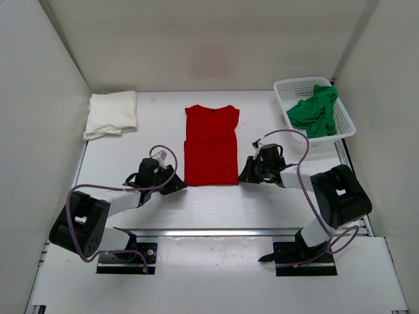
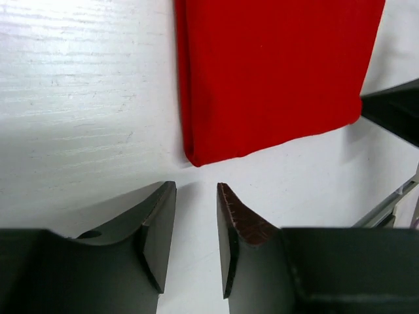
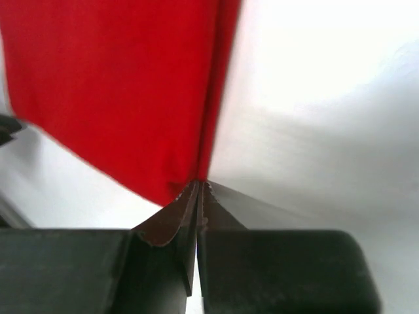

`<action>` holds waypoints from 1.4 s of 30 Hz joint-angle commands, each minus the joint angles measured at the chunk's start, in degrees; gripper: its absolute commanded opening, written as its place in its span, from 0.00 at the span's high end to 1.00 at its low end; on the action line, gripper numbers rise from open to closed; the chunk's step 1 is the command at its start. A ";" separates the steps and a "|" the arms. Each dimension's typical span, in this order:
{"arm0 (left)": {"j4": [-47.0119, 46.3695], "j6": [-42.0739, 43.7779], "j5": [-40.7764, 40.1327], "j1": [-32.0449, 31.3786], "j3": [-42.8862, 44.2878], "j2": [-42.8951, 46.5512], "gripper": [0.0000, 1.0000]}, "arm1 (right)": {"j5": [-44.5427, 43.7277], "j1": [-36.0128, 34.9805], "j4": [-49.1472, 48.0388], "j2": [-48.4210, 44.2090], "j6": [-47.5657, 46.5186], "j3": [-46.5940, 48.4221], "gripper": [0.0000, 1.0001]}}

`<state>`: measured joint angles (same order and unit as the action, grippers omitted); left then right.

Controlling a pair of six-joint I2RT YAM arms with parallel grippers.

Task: Fold and stack the t-shirts
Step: Grab one side of the 2/3 rectangular tshirt with both arms

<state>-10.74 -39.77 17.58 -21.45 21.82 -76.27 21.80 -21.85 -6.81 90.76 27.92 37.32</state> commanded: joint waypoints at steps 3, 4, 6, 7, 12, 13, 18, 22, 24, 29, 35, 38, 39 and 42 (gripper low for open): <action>-0.42 1.36 0.35 0.36 -0.73 -1.33 0.51 | 2.55 1.19 -5.76 -1.98 0.56 -3.48 1.00; -0.42 0.75 0.69 0.36 -0.64 -1.42 0.48 | 1.85 1.19 -4.89 -3.47 0.73 -3.92 1.00; -1.65 0.05 0.87 0.18 -0.90 -1.77 0.44 | 1.14 1.37 -4.79 -5.66 -0.23 -4.80 0.96; -1.91 -0.04 1.05 0.01 -0.65 -2.04 0.43 | 0.88 1.19 -4.71 -7.25 -0.24 -5.41 0.90; -2.79 -0.31 -0.01 -0.87 0.24 -4.41 0.49 | 3.59 1.02 -4.79 -8.06 0.73 -6.47 0.62; -2.97 -0.40 0.08 -0.78 0.32 -5.02 0.53 | 4.21 0.49 -4.71 -7.27 0.73 -6.56 0.57; -4.81 -0.84 -0.71 -0.87 1.02 -6.61 0.62 | 7.02 0.57 -8.82 -0.69 2.30 -6.03 0.53; -5.16 -1.10 -0.45 -1.48 1.90 -7.75 0.76 | 8.96 1.10 -10.06 2.75 3.10 -3.67 0.75; -5.87 -1.71 -0.18 -1.57 1.91 -7.93 0.84 | 8.08 0.49 -10.15 3.28 3.63 -3.22 0.89; -3.59 -2.59 -0.18 -2.01 1.47 -4.95 1.00 | 6.32 -1.00 -9.55 -1.71 4.42 -6.20 1.00; 5.54 -0.05 -1.76 -2.54 -4.14 6.98 1.00 | 1.85 -7.40 -6.13 -12.43 5.74 -14.89 1.00; 9.77 -0.04 -2.38 -2.98 -8.37 15.96 1.00 | -0.97 -11.71 -3.66 -17.80 7.75 -18.59 1.00; 12.30 -0.39 -2.03 -3.76 -9.59 19.46 1.00 | -2.45 -12.86 -1.91 -20.68 8.72 -20.43 1.00; 18.47 -2.50 -3.26 -6.23 -12.24 28.86 1.00 | -4.57 -16.56 0.03 -27.54 11.97 -24.03 1.00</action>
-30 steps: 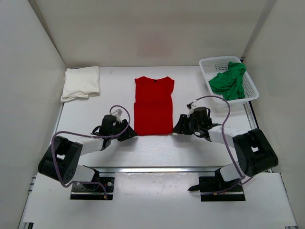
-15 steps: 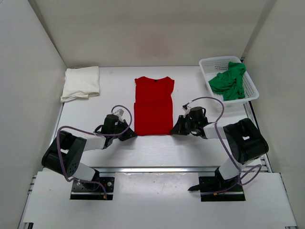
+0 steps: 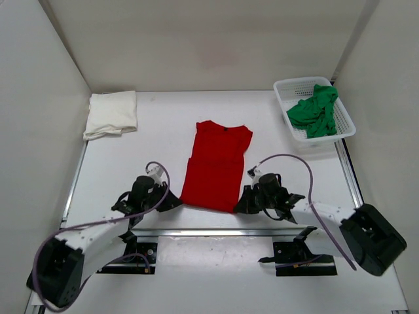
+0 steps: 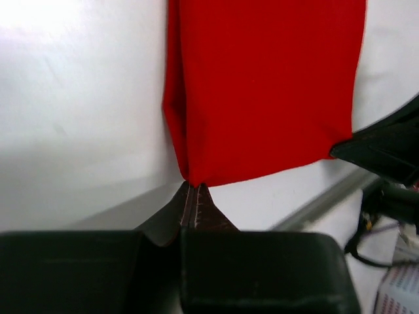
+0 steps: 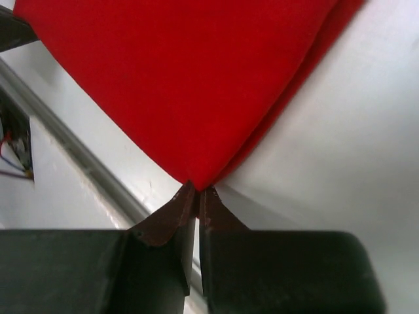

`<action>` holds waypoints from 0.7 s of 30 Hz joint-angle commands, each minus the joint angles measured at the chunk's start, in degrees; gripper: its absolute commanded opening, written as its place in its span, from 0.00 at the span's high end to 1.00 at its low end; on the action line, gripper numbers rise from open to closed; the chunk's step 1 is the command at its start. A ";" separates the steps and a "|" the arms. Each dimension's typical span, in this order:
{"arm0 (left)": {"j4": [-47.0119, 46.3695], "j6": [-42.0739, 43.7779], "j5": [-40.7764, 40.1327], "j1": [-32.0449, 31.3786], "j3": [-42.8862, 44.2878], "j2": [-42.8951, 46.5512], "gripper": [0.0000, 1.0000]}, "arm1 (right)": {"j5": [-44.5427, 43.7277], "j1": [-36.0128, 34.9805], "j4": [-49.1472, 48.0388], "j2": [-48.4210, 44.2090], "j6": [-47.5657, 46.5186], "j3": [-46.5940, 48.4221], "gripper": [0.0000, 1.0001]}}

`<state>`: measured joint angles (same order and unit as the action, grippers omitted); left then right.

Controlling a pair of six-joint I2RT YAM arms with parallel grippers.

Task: Fold and stack the t-shirts
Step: Grab one side of the 2/3 rectangular tshirt with both arms, then fold the long partially folded tshirt into a neat square

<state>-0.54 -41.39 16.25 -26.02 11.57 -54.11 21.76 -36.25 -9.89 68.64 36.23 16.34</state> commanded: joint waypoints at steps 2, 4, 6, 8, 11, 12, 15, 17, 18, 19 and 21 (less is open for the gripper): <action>11.94 -2.82 -0.44 -0.70 -2.61 12.25 1.00 | -5.05 -3.03 4.61 -9.30 5.51 -4.81 1.00; 16.06 -2.91 1.32 0.09 -1.04 18.39 1.00 | -5.76 -4.43 8.29 -15.18 7.18 -5.53 1.00; 20.73 -2.56 0.98 -0.43 2.20 20.61 1.00 | -7.15 -6.02 12.24 -19.40 7.89 -4.04 1.00; 23.90 -1.77 0.63 -1.13 7.65 20.63 1.00 | -7.96 -7.25 16.81 -23.71 7.28 -1.85 1.00; 21.21 -1.50 1.59 -0.79 13.90 17.99 1.00 | -6.47 -2.10 20.52 -24.17 2.56 4.56 1.00; 20.06 -0.81 1.50 -1.05 17.40 15.29 1.00 | -4.99 1.06 21.57 -23.21 0.18 7.63 1.00; 15.41 -0.10 1.49 -0.35 27.07 6.15 1.00 | 0.55 9.15 22.55 -15.06 -6.23 19.22 1.00; 13.11 0.34 -0.24 -0.17 31.48 0.78 1.00 | 1.26 12.69 22.37 -10.21 -9.67 25.28 1.00; 11.71 0.86 0.01 0.96 34.71 -2.98 1.00 | 2.31 14.87 22.02 -6.80 -10.47 27.32 1.00; 10.13 0.96 0.36 1.58 36.14 -4.94 1.00 | 3.02 17.07 21.58 -5.03 -11.35 30.48 1.00; 7.15 1.04 -0.25 3.24 40.87 -13.00 1.00 | 6.52 20.59 20.18 2.86 -11.62 37.33 1.00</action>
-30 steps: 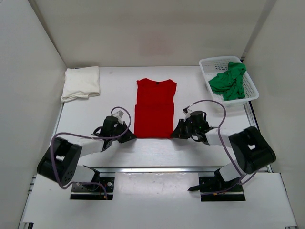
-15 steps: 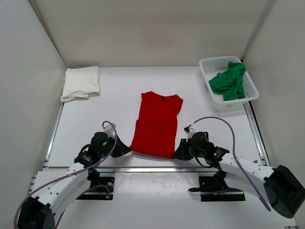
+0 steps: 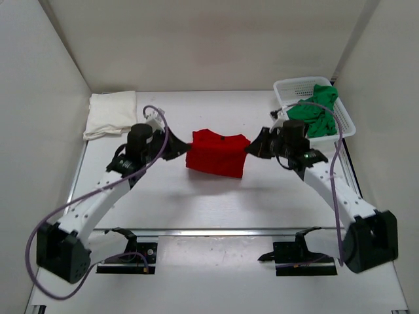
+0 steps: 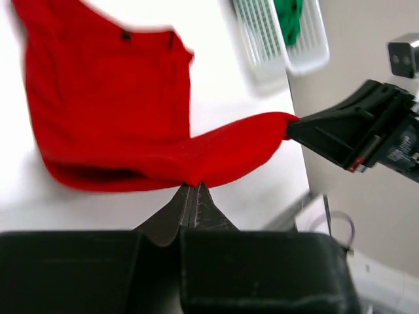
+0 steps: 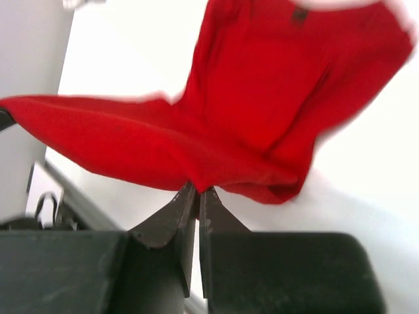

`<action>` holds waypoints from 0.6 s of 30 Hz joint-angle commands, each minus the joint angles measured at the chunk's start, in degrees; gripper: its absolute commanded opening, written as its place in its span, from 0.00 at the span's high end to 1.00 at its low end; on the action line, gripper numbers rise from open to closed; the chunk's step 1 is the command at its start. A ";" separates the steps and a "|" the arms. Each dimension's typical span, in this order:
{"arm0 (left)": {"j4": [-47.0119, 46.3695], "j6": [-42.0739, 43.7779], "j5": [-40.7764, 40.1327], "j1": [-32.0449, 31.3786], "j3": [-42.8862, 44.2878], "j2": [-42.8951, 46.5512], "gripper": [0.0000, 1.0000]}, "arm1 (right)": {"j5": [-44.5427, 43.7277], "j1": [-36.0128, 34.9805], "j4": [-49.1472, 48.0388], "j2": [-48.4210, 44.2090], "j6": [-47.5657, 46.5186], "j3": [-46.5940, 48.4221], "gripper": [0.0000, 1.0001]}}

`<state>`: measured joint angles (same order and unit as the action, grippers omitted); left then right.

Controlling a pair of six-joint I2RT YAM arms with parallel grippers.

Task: Fold and stack the t-shirts
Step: Fold the long partially folded tshirt into a neat square

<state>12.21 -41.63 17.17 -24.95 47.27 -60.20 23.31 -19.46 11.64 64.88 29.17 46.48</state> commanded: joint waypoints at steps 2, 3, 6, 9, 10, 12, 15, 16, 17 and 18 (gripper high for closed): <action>-7.11 1.20 -1.62 3.76 9.92 -14.01 1.00 | 5.17 6.71 -1.53 13.21 -5.43 12.46 1.00; -7.89 1.02 -1.96 4.73 12.74 -18.93 1.00 | 5.86 7.07 -1.10 16.91 -5.70 15.89 1.00; -8.43 0.85 -1.96 6.66 20.12 -31.15 1.00 | 6.31 9.61 -0.66 26.49 -5.79 23.54 1.00; -6.76 1.46 -3.18 7.89 28.29 -42.15 1.00 | 7.02 11.02 1.37 35.89 -6.05 32.41 1.00; -5.45 1.29 -3.54 8.51 31.02 -45.67 1.00 | 7.45 11.11 3.28 39.76 -6.31 34.36 1.00; -5.44 -0.03 -3.02 9.30 33.32 -49.46 1.00 | 6.84 11.47 6.71 46.00 -7.37 43.65 1.00; -4.92 -0.47 -3.19 10.09 37.53 -54.38 0.98 | 5.79 11.64 13.30 55.58 -9.12 55.34 1.00; -3.87 -0.47 -3.89 10.36 39.29 -56.06 0.93 | 5.78 11.64 15.93 59.01 -9.22 60.17 1.00; -3.77 -0.82 -3.46 10.62 40.00 -56.77 0.90 | 5.52 11.47 17.52 60.61 -9.91 62.92 0.98; -4.12 -1.61 -2.41 11.32 41.75 -58.43 0.82 | 4.30 11.38 20.41 63.93 -10.36 68.08 0.96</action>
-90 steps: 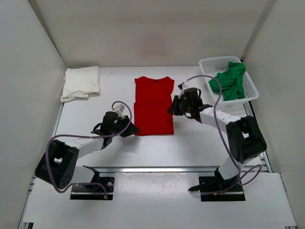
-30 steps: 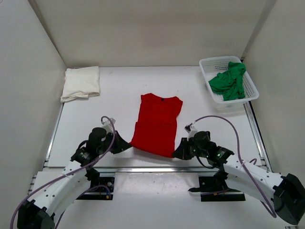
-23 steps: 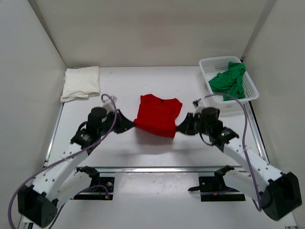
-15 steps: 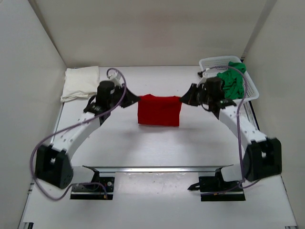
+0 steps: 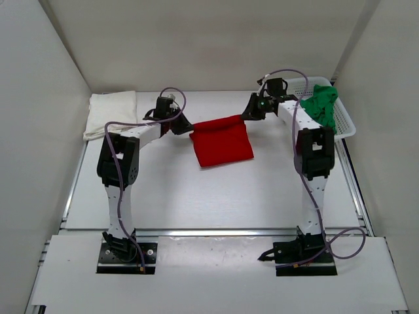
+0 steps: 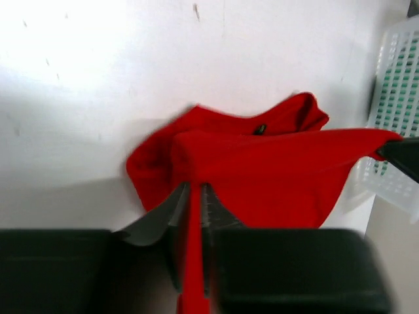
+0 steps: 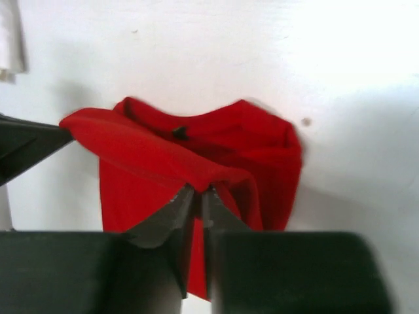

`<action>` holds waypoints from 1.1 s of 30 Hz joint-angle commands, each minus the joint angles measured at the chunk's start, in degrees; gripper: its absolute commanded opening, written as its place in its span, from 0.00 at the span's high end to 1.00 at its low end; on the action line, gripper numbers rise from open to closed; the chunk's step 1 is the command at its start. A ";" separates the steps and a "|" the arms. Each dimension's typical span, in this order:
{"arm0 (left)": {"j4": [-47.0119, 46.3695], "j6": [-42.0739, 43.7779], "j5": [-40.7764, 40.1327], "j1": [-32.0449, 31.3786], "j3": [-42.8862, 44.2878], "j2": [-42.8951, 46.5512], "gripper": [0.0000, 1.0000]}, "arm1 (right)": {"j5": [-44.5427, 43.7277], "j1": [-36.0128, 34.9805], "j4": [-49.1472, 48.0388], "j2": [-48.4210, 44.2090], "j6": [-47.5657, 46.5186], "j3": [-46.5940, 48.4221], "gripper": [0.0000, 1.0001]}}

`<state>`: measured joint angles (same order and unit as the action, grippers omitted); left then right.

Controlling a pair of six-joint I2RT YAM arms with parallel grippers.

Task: Fold and stack the t-shirts
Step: Fold the long partially folded tshirt into a neat square

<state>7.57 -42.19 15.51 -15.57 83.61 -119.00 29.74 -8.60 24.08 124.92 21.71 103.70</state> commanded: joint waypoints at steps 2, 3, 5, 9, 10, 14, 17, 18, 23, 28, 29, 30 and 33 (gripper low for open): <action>-0.54 -2.27 1.54 3.35 6.47 -0.18 0.71 | -3.19 -0.18 13.25 8.21 -3.43 17.92 0.85; -1.67 -3.15 2.59 3.79 5.95 0.52 0.65 | -3.19 -0.28 14.50 8.58 -4.39 21.86 0.76; -5.44 -3.94 2.07 3.45 1.58 5.24 0.63 | -6.17 -1.67 17.14 8.85 -5.36 25.23 0.66; -6.86 -1.67 0.49 -1.03 -2.92 9.92 0.67 | -8.38 -3.70 13.03 3.50 -6.78 16.21 0.61; -6.87 -1.58 1.01 -3.30 -4.50 10.19 0.67 | -8.47 -4.14 9.01 1.14 -5.56 9.66 0.74; -13.53 -2.63 0.23 -9.38 -14.67 9.23 0.71 | -5.75 -4.85 -4.35 -6.69 -2.21 -11.10 0.99; -16.79 -4.29 1.80 -10.18 -20.48 7.74 0.75 | -4.86 -4.41 -11.13 -9.95 -0.45 -21.66 1.00; -18.63 -5.00 2.07 -10.35 -23.38 7.90 0.76 | -4.52 -3.97 -12.72 -10.66 -0.27 -22.74 1.00; -24.09 -6.67 1.72 -10.71 -33.32 10.97 0.77 | -1.71 -2.04 -19.49 -10.84 2.36 -33.45 0.99; -29.36 -7.99 3.83 -10.79 -43.17 17.21 0.77 | 2.94 -3.52 -25.82 -16.10 4.12 -41.38 1.00; -29.98 -8.77 4.26 -11.06 -44.23 18.35 0.76 | 3.22 -3.96 -26.27 -16.81 3.69 -41.99 1.00; -30.42 -8.52 4.44 -11.14 -45.20 20.19 0.75 | 3.66 -3.71 -25.75 -18.12 3.42 -41.57 1.00; -28.84 -7.55 4.53 -10.70 -46.43 25.03 0.74 | 3.40 -3.35 -24.60 -20.68 2.90 -38.94 0.98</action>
<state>-21.23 -50.48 19.29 -26.37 38.24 -99.46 32.40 -12.25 2.52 109.03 25.28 62.28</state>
